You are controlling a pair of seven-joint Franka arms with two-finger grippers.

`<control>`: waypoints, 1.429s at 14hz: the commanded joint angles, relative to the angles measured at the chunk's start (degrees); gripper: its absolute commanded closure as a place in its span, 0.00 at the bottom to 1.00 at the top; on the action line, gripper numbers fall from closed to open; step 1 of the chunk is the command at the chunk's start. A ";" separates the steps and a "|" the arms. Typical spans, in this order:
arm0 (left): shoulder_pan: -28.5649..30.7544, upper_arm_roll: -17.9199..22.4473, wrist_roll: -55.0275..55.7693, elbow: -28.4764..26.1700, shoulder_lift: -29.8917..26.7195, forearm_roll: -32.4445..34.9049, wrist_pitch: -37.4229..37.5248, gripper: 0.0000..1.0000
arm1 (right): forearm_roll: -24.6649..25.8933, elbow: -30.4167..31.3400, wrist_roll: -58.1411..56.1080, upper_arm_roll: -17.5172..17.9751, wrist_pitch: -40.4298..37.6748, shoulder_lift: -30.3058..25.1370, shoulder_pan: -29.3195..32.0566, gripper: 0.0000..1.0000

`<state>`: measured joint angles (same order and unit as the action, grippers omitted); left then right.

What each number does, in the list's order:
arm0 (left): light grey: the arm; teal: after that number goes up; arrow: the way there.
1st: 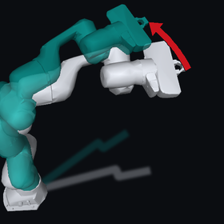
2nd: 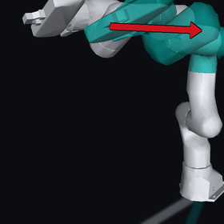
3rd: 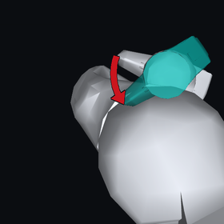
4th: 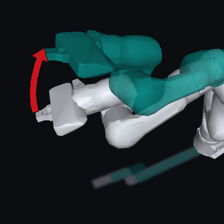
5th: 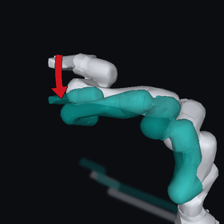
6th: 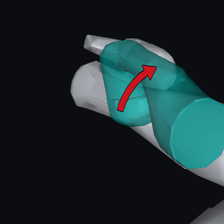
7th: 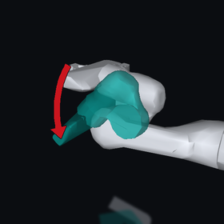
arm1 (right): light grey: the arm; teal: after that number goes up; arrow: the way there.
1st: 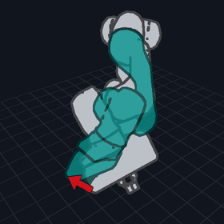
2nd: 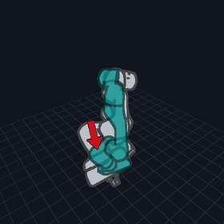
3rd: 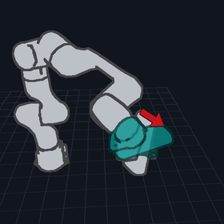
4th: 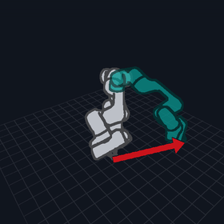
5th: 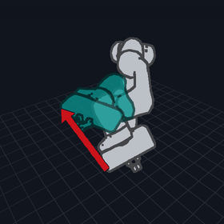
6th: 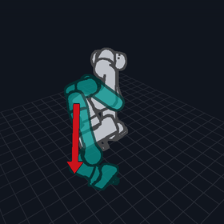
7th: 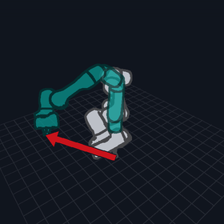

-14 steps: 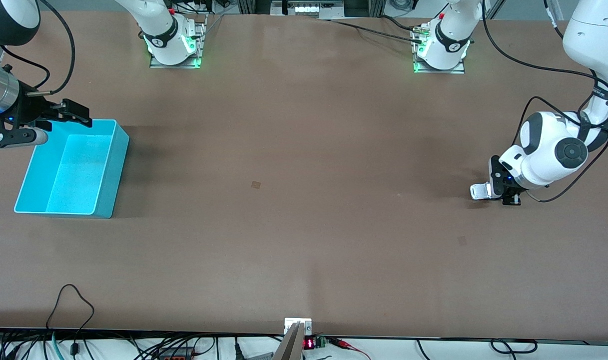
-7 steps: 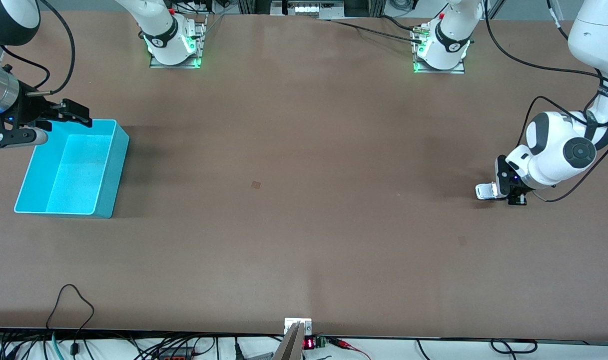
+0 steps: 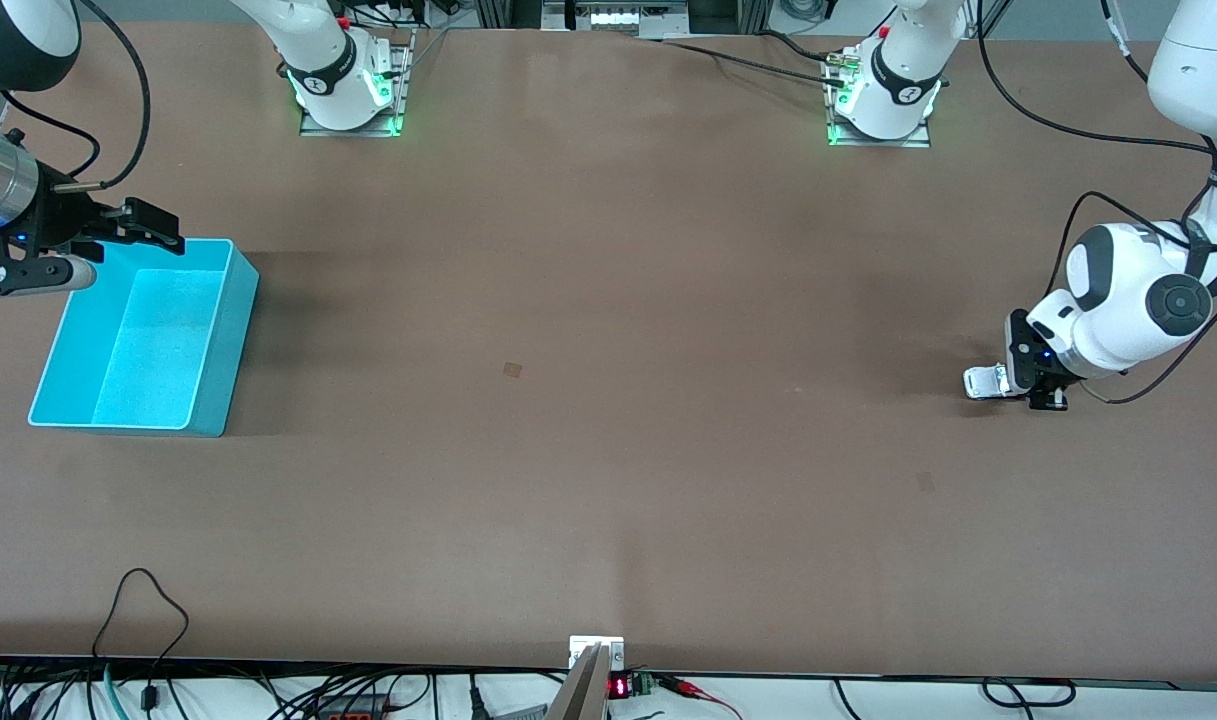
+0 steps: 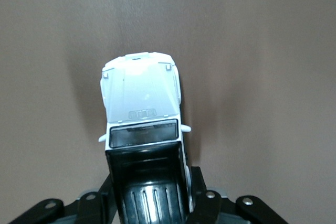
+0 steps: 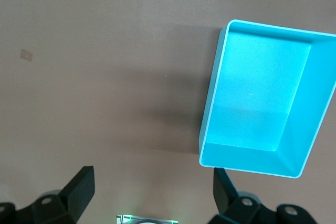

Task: Wind and store white jeep toy
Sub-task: 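Drag the jeep backward along the table with the left gripper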

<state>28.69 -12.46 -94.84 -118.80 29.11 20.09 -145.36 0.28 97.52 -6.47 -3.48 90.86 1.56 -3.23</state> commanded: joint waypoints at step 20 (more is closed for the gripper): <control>3.48 -2.92 -6.59 5.86 -5.90 -3.57 16.23 0.00 | -0.01 -0.57 0.06 0.14 -0.86 0.02 0.24 0.00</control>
<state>31.89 -14.30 -99.84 -112.61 25.88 18.48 -132.50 0.27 97.52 -6.47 -3.48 90.84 1.57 -3.23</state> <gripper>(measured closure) 0.000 0.000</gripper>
